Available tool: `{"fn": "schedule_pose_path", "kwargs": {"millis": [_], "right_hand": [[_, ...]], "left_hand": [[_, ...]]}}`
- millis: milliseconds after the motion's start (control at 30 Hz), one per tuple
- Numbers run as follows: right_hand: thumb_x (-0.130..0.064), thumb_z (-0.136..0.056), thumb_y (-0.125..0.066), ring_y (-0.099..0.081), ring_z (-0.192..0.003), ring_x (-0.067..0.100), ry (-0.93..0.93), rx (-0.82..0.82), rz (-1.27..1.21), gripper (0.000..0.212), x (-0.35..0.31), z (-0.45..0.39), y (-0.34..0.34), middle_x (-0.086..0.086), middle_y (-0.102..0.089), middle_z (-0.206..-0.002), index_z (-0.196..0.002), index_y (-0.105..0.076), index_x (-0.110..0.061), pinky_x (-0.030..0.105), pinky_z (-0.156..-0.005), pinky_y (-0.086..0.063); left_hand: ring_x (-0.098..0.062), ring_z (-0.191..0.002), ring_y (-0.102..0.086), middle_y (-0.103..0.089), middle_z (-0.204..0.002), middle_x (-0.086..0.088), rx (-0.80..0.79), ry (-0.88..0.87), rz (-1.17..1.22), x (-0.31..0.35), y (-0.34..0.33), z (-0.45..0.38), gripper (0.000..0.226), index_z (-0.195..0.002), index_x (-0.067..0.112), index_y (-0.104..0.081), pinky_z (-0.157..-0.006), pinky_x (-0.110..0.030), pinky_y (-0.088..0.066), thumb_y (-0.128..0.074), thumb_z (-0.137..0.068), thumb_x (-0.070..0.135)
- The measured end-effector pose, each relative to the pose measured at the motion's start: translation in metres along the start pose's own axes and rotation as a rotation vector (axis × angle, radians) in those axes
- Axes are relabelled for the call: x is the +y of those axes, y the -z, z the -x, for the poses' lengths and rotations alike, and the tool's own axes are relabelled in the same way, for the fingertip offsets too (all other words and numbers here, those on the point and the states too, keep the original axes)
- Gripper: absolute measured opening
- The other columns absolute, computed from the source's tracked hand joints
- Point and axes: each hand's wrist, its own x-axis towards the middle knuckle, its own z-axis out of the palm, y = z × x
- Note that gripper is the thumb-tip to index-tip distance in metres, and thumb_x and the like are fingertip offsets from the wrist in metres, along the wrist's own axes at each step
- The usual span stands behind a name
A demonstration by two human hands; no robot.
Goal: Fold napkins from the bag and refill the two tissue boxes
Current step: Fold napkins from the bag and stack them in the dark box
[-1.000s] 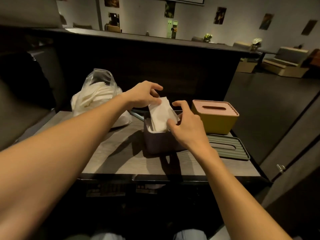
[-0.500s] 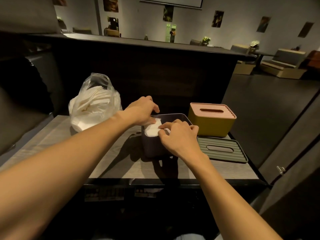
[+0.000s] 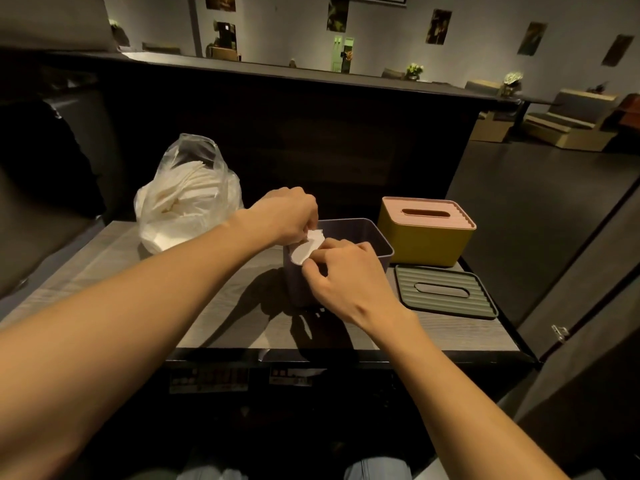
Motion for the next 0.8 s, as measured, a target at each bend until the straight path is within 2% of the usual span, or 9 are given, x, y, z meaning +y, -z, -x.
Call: {"fn": "schedule_pose_path", "kwargs": {"millis": [67, 133, 267, 333, 433, 533, 633, 800], "right_hand": [[-0.044, -0.103, -0.039, -0.058, -0.097, 0.014, -0.029, -0.009, -0.02, 0.044, 0.001, -0.002, -0.003, -0.004, -0.067, -0.108, -0.101, -0.078, -0.023, 0.039, -0.097, -0.037], [-0.043, -0.103, -0.041, -0.058, -0.095, 0.013, -0.05, -0.023, -0.028, 0.043, 0.002, -0.004, -0.002, -0.004, -0.067, -0.103, -0.097, -0.078, -0.024, 0.039, -0.097, -0.035], [-0.045, -0.104, -0.046, -0.055, -0.089, 0.008, -0.037, -0.007, -0.027, 0.036, 0.001, -0.016, 0.008, -0.011, -0.064, -0.09, -0.094, -0.075, -0.028, 0.035, -0.094, -0.027], [-0.049, -0.103, -0.049, -0.054, -0.092, 0.006, 0.015, 0.079, -0.042, 0.032, -0.01, -0.026, 0.013, -0.014, -0.063, -0.094, -0.1, -0.074, -0.031, 0.033, -0.093, -0.025], [-0.047, -0.102, -0.055, -0.058, -0.093, 0.007, 0.112, 0.182, -0.089, 0.025, -0.031, -0.041, 0.017, -0.011, -0.065, -0.097, -0.105, -0.073, -0.029, 0.035, -0.094, -0.037], [-0.041, -0.1, -0.061, -0.061, -0.098, 0.01, 0.212, 0.121, -0.124, 0.021, -0.064, -0.059, 0.005, -0.009, -0.066, -0.104, -0.112, -0.074, -0.029, 0.039, -0.097, -0.046], [-0.037, -0.099, -0.066, -0.061, -0.112, 0.015, 0.276, 0.023, -0.062, 0.023, -0.093, -0.076, -0.017, -0.006, -0.068, -0.118, -0.12, -0.072, -0.03, 0.04, -0.103, -0.045], [-0.033, -0.097, -0.066, -0.047, -0.13, 0.025, 0.398, 0.001, 0.155, 0.036, -0.121, -0.098, -0.055, 0.001, -0.059, -0.137, -0.133, -0.062, -0.03, 0.042, -0.105, -0.032]], "left_hand": [[-0.018, -0.098, -0.066, -0.068, -0.109, -0.002, 0.014, -0.009, -0.025, 0.003, -0.003, 0.002, 0.026, -0.125, 0.016, -0.07, -0.084, -0.032, -0.056, -0.066, -0.099, 0.017], [-0.019, -0.103, -0.067, -0.07, -0.119, -0.002, 0.03, -0.011, -0.016, 0.003, -0.005, 0.003, 0.027, -0.127, 0.016, -0.069, -0.084, -0.032, -0.056, -0.065, -0.1, 0.016], [-0.009, -0.083, -0.06, -0.068, -0.1, 0.007, 0.026, -0.075, 0.077, -0.01, 0.002, 0.011, 0.015, -0.111, 0.017, -0.073, -0.078, -0.027, -0.052, -0.064, -0.1, 0.015], [-0.008, -0.084, -0.064, -0.066, -0.092, 0.011, 0.061, -0.091, 0.126, -0.027, 0.014, 0.02, 0.011, -0.105, 0.019, -0.075, -0.083, -0.032, -0.057, -0.066, -0.098, 0.017], [-0.011, -0.084, -0.064, -0.065, -0.086, 0.008, 0.145, -0.084, 0.1, -0.054, 0.032, 0.032, 0.011, -0.101, 0.017, -0.078, -0.086, -0.037, -0.057, -0.069, -0.096, 0.014], [-0.017, -0.089, -0.068, -0.075, -0.095, -0.001, 0.169, -0.041, 0.075, -0.094, 0.037, 0.059, 0.01, -0.102, 0.014, -0.079, -0.084, -0.035, -0.055, -0.072, -0.094, 0.013], [-0.012, -0.084, -0.065, -0.075, -0.094, 0.0, 0.135, 0.003, 0.073, -0.13, 0.031, 0.086, 0.009, -0.099, 0.017, -0.078, -0.08, -0.031, -0.054, -0.073, -0.093, 0.014], [-0.011, -0.086, -0.067, -0.073, -0.094, 0.006, 0.07, 0.111, 0.062, -0.164, 0.022, 0.118, 0.012, -0.1, 0.026, -0.076, -0.08, -0.033, -0.057, -0.072, -0.093, 0.017]]}}
